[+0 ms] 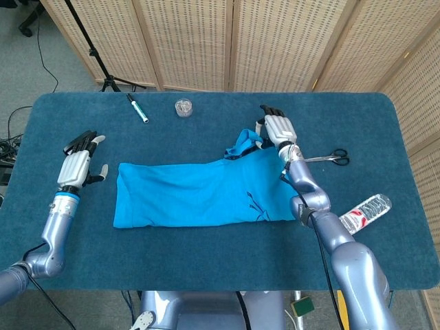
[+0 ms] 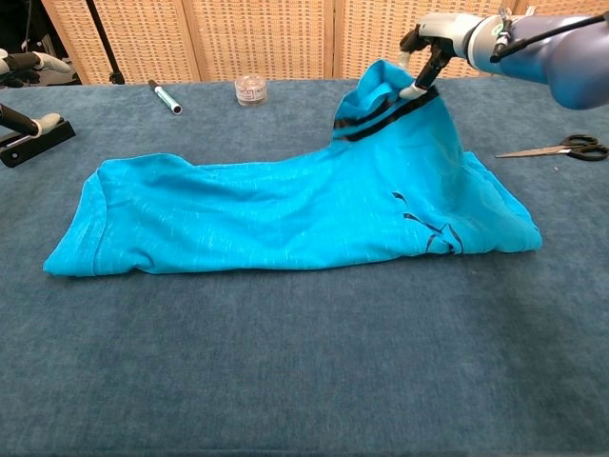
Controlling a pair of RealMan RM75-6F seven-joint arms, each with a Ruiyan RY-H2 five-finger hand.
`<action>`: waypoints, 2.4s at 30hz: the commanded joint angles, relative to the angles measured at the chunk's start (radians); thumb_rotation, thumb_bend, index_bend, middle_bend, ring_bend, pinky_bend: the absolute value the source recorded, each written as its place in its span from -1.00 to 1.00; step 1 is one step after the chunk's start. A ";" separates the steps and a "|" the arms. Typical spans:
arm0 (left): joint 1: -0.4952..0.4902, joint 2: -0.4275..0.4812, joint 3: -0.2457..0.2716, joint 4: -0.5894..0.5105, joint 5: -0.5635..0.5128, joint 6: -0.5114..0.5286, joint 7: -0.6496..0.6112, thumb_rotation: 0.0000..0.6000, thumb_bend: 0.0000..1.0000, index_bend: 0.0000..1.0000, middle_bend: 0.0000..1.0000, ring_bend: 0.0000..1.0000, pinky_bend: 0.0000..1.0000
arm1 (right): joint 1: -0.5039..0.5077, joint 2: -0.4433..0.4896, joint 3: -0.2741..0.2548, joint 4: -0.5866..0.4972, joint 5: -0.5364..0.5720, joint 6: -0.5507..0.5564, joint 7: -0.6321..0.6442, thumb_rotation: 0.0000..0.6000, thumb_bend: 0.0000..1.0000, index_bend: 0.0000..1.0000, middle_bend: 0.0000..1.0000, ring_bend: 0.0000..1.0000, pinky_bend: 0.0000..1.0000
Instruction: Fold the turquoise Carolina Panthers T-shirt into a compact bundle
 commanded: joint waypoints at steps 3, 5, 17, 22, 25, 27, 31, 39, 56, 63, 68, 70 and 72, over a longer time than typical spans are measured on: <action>0.001 0.001 -0.002 -0.002 -0.004 0.001 0.003 1.00 -0.07 -1.00 -1.00 -1.00 -1.00 | 0.009 -0.038 0.017 0.067 0.009 0.044 -0.006 1.00 -1.00 -1.00 -1.00 -1.00 -1.00; 0.003 0.002 -0.003 -0.004 -0.002 0.003 0.001 1.00 -0.07 -1.00 -1.00 -1.00 -1.00 | 0.007 -0.034 0.023 0.073 0.014 0.050 -0.008 1.00 -1.00 -1.00 -1.00 -1.00 -1.00; 0.033 0.065 0.065 -0.022 0.167 0.030 -0.131 1.00 -0.07 -1.00 -1.00 -1.00 -1.00 | -0.132 0.140 -0.009 -0.180 -0.033 0.236 -0.030 1.00 -1.00 -1.00 -1.00 -1.00 -1.00; 0.037 0.088 0.121 0.011 0.290 0.060 -0.226 1.00 -0.07 -1.00 -1.00 -1.00 -1.00 | -0.229 0.255 -0.025 -0.389 -0.040 0.334 -0.072 1.00 -1.00 -1.00 -1.00 -1.00 -1.00; 0.041 0.104 0.175 0.045 0.386 0.092 -0.306 1.00 -0.07 -1.00 -1.00 -1.00 -1.00 | -0.317 0.358 -0.045 -0.566 -0.047 0.412 -0.108 1.00 -1.00 -1.00 -1.00 -1.00 -1.00; 0.043 0.109 0.201 0.066 0.425 0.107 -0.347 1.00 -0.07 -1.00 -1.00 -1.00 -1.00 | -0.363 0.410 -0.057 -0.652 -0.049 0.451 -0.131 1.00 -1.00 -1.00 -1.00 -1.00 -1.00; 0.051 0.125 0.264 0.105 0.510 0.146 -0.435 1.00 -0.07 -1.00 -1.00 -1.00 -1.00 | -0.457 0.503 -0.089 -0.793 -0.066 0.544 -0.166 1.00 -1.00 -1.00 -1.00 -1.00 -1.00; 0.080 0.131 0.368 0.190 0.614 0.223 -0.558 1.00 -0.25 -1.00 -1.00 -1.00 -1.00 | -0.611 0.636 -0.142 -0.995 -0.094 0.687 -0.189 1.00 -1.00 -1.00 -1.00 -1.00 -1.00; 0.122 0.087 0.452 0.239 0.662 0.277 -0.555 1.00 -0.27 -1.00 -1.00 -1.00 -1.00 | -0.862 0.728 -0.248 -1.158 -0.242 0.981 -0.181 1.00 -1.00 -1.00 -1.00 -1.00 -1.00; 0.123 0.054 0.456 0.249 0.666 0.282 -0.499 1.00 -0.27 -1.00 -1.00 -1.00 -1.00 | -0.904 0.726 -0.261 -1.146 -0.283 1.027 -0.127 1.00 -1.00 -1.00 -1.00 -1.00 -1.00; 0.127 0.029 0.461 0.253 0.672 0.294 -0.479 1.00 -0.27 -1.00 -1.00 -1.00 -1.00 | -0.911 0.731 -0.252 -1.138 -0.295 1.036 -0.101 1.00 -1.00 -1.00 -1.00 -1.00 -1.00; 0.133 0.017 0.462 0.263 0.675 0.307 -0.475 1.00 -0.27 -1.00 -1.00 -1.00 -1.00 | -0.913 0.733 -0.251 -1.136 -0.299 1.037 -0.095 1.00 -1.00 -1.00 -1.00 -1.00 -1.00; 0.139 0.003 0.463 0.277 0.676 0.321 -0.475 1.00 -0.27 -1.00 -1.00 -1.00 -1.00 | -0.913 0.733 -0.249 -1.132 -0.301 1.035 -0.092 1.00 -1.00 -1.00 -1.00 -1.00 -1.00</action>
